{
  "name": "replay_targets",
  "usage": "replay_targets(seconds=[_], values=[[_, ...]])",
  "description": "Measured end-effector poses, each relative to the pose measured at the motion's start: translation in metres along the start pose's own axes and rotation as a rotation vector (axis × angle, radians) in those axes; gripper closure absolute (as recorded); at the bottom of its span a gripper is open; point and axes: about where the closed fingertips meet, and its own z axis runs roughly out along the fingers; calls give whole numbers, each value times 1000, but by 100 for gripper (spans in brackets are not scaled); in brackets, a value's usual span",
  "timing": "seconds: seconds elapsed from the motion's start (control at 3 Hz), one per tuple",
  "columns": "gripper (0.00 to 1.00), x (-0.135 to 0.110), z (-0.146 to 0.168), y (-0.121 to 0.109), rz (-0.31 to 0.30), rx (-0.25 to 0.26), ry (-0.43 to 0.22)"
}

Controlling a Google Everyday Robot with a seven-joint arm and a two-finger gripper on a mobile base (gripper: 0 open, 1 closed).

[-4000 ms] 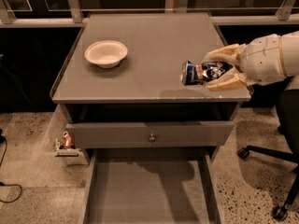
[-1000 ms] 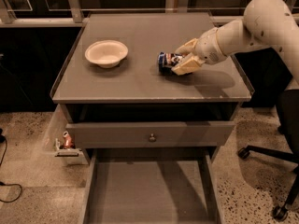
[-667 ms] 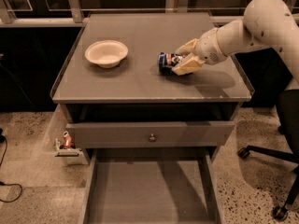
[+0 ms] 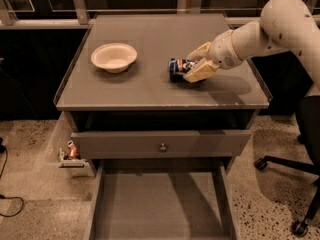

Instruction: Pick pepsi can from middle drawer and place on counter

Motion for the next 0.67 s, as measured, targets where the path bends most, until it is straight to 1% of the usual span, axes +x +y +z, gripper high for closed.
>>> replay_targets(seconds=[0.33,0.67], values=[[11,0,0,0,0,0,0],[0,0,0,0,0,0,0]])
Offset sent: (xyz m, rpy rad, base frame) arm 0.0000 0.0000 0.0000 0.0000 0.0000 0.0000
